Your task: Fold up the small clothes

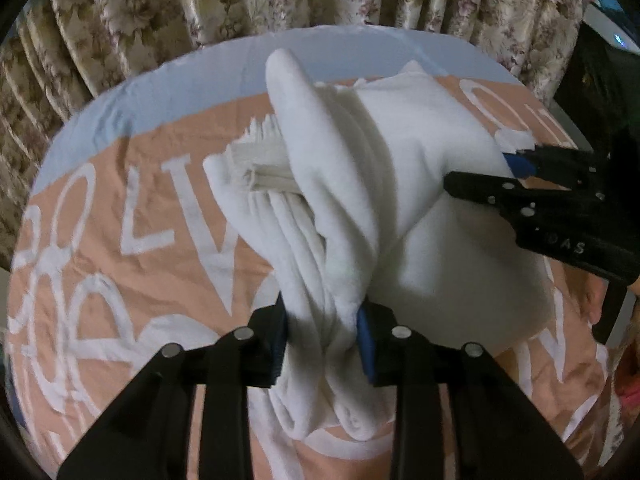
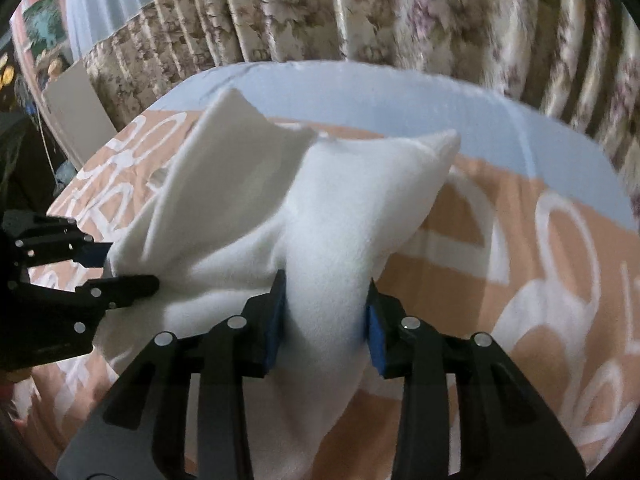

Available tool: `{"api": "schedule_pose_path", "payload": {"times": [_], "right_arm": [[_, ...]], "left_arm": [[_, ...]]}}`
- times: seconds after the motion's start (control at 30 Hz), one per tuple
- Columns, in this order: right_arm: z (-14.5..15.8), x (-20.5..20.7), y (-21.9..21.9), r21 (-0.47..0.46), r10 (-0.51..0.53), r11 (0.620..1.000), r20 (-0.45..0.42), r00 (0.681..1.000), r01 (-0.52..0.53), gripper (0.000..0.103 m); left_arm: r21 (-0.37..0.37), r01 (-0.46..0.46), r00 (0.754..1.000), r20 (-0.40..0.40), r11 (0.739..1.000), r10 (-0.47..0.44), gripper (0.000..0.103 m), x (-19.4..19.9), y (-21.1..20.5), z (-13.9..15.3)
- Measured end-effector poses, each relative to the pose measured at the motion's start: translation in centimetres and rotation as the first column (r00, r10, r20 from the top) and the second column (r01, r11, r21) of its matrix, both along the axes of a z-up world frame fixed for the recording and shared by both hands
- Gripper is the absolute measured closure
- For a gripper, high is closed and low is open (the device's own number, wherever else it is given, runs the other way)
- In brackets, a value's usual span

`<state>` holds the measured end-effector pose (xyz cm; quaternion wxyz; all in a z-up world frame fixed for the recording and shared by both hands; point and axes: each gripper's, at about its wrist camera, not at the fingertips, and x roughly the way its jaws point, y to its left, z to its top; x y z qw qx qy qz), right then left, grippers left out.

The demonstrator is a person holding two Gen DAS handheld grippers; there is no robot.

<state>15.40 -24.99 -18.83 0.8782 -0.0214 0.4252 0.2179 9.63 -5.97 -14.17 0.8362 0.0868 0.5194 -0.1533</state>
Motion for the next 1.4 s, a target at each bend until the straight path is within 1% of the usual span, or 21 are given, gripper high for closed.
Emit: {"api": "schedule_pose_path", "payload": {"times": [0.07,0.17,0.2,0.27,0.33,0.37,0.43,0.6,0.7,0.73,0.77,0.83,0.93,0.97,1.0,1.03,1.07,1.1,1.17,1.27,1.4], "right_arm": [[0.0,0.4,-0.2,0.012,-0.01,1.0,-0.025,1.0,0.01,0.059],[1.9,-0.7,-0.2,0.022,-0.013,1.0,0.006,1.0,0.013,0.056],[2.6,-1.0,-0.3,0.033,-0.014,0.999,0.02,1.0,0.013,0.05],[4.0,-2.1,-0.8,0.06,-0.013,0.998,0.059,0.998,0.01,0.04],[4.7,-3.2,-1.0,0.055,-0.02,0.998,0.072,0.997,0.016,0.039],[4.5,-3.9,-1.1,0.042,-0.025,0.999,0.066,0.997,0.023,0.039],[3.8,-5.0,-1.0,0.012,-0.032,0.999,0.05,0.998,0.032,0.039],[1.3,-7.8,-0.6,-0.029,-0.038,0.999,0.026,0.999,0.039,0.039],[-0.6,-8.1,-0.7,-0.096,-0.054,0.994,0.017,0.998,0.055,0.04],[-1.1,-8.1,-0.9,-0.113,-0.061,0.992,0.015,0.998,0.062,0.04],[-1.5,-7.8,-1.4,-0.101,-0.076,0.992,0.002,0.997,0.076,0.04],[-1.7,-7.7,-2.2,-0.06,-0.093,0.994,-0.021,0.995,0.092,0.04],[-0.6,-8.3,-1.8,-0.063,-0.087,0.994,0.01,0.996,0.087,0.041],[0.3,-8.7,-1.7,-0.045,-0.081,0.996,0.026,0.996,0.082,0.041],[1.0,-9.1,-1.6,-0.027,-0.083,0.996,0.046,0.996,0.084,0.036],[1.7,-9.4,-1.5,-0.017,-0.09,0.996,0.064,0.994,0.091,0.031],[2.3,-9.7,-1.5,-0.009,-0.103,0.995,0.088,0.991,0.104,0.015],[3.1,-10.3,-1.4,-0.001,-0.13,0.991,0.12,0.984,0.131,0.003],[3.8,-10.7,-1.3,0.018,-0.16,0.987,0.138,0.977,0.159,0.003],[4.0,-11.0,-1.2,0.043,-0.24,0.971,0.12,0.963,0.236,0.003],[3.7,-11.7,-0.9,0.077,-0.344,0.939,0.132,0.93,0.336,0.003]], "left_arm": [[-0.022,-0.012,1.0,-0.006,1.0,0.012,0.065,0.0,0.5,-0.4],[-0.022,-0.019,0.999,0.033,1.0,0.02,0.063,-0.7,1.1,0.8],[-0.024,-0.019,0.999,0.049,1.0,0.02,0.062,-0.9,1.1,1.4],[-0.026,-0.021,0.996,0.082,0.999,0.023,0.055,-1.6,1.4,2.8],[-0.029,-0.019,0.994,0.11,0.999,0.022,0.054,-2.2,1.5,3.9],[-0.023,-0.024,0.991,0.131,0.999,0.027,0.053,-2.5,1.6,4.4],[-0.015,-0.023,0.99,0.138,1.0,0.025,0.049,-2.8,1.7,4.4],[0.051,-0.049,0.992,0.121,0.998,0.043,0.048,-2.9,2.4,1.7],[0.069,-0.057,0.991,0.121,0.996,0.048,0.047,-2.9,3.1,0.4],[0.069,-0.056,0.992,0.121,0.996,0.048,0.044,-2.8,3.2,0.0],[0.07,-0.059,0.991,0.124,0.996,0.05,0.039,-2.8,3.4,-0.4],[0.066,-0.07,0.99,0.129,0.995,0.061,0.037,-2.8,3.7,-0.4],[0.071,-0.092,0.985,0.151,0.993,0.08,0.036,-3.4,4.0,0.7],[0.076,-0.098,0.983,0.162,0.992,0.085,0.03,-3.5,4.0,1.0],[0.078,-0.107,0.98,0.174,0.991,0.093,0.026,-3.8,4.0,1.5],[0.068,-0.123,0.975,0.192,0.99,0.108,0.017,-4.2,4.2,2.1],[0.054,-0.129,0.972,0.205,0.99,0.116,0.011,-4.4,4.3,2.6],[0.034,-0.133,0.968,0.22,0.991,0.123,0.009,-4.8,4.5,3.1],[0.011,-0.142,0.96,0.247,0.99,0.135,0.003,-5.5,4.5,3.9],[0.029,-0.176,0.946,0.281,0.984,0.161,0.003,-6.3,4.3,4.2],[0.03,-0.181,0.945,0.283,0.983,0.165,0.003,-7.3,4.0,4.0]]}}
